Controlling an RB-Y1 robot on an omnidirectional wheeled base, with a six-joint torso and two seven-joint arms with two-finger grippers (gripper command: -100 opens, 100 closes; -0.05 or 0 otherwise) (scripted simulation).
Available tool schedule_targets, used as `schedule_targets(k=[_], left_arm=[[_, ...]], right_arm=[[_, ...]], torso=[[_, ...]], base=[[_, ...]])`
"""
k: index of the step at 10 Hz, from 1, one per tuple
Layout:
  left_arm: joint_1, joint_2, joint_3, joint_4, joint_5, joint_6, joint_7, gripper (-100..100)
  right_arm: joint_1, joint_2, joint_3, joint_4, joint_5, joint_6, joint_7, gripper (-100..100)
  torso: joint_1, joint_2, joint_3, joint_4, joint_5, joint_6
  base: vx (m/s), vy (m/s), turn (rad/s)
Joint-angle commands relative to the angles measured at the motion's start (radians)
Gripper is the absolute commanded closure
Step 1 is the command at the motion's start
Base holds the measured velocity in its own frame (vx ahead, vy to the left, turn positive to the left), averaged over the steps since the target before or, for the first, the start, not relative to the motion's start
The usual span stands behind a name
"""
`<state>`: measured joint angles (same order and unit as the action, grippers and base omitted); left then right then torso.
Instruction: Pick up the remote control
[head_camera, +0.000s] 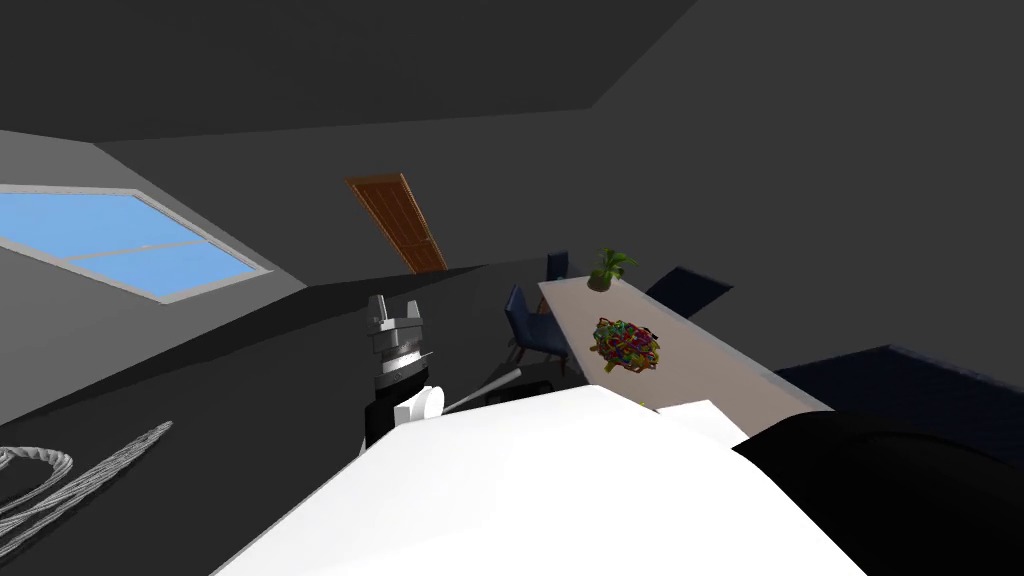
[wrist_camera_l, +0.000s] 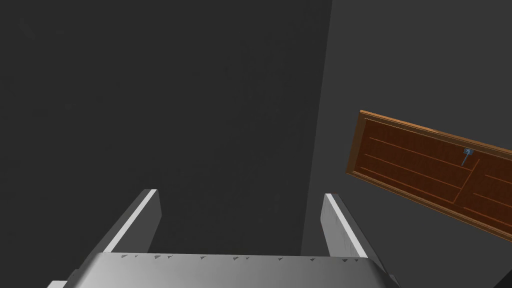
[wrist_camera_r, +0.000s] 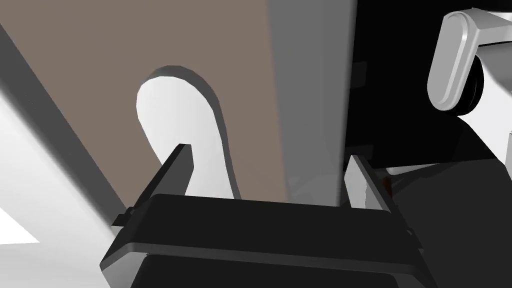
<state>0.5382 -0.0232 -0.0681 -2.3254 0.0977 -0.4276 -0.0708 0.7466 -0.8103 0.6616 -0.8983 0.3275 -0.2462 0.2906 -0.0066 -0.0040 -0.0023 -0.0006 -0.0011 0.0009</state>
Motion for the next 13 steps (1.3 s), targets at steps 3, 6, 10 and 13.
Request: schedule_targets(k=[3,6,10,13], left_arm=[[0.000,0.000,0.000,0.000,0.000,0.000,0.000,0],[0.000,0.000,0.000,0.000,0.000,0.000,0.000,0],[0.000,0.000,0.000,0.000,0.000,0.000,0.000,0],[0.000,0.000,0.000,0.000,0.000,0.000,0.000,0]], right_arm=[[-0.037,0.038,0.026,0.070,0.034,0.011,0.014,-100],[-0.064,0.011,0.072,0.025,0.015,0.050,-0.009,-100],[-0.138,-0.020,0.165,-0.034,-0.015,0.123,-0.052,-100],[-0.176,-0.035,0.230,-0.063,-0.030,0.159,-0.074,-100]], torso=[[0.000,0.000,0.000,0.000,0.000,-0.001],[0.008,0.002,0.001,0.000,0.001,0.001],[0.009,0.005,0.003,0.001,0.002,0.001],[0.009,0.006,0.003,0.001,0.002,0.001]], base=[[0.047,-0.138,0.290],[-0.003,-0.039,-0.009],[-0.038,-0.027,-0.062],[-0.039,-0.025,-0.050]])
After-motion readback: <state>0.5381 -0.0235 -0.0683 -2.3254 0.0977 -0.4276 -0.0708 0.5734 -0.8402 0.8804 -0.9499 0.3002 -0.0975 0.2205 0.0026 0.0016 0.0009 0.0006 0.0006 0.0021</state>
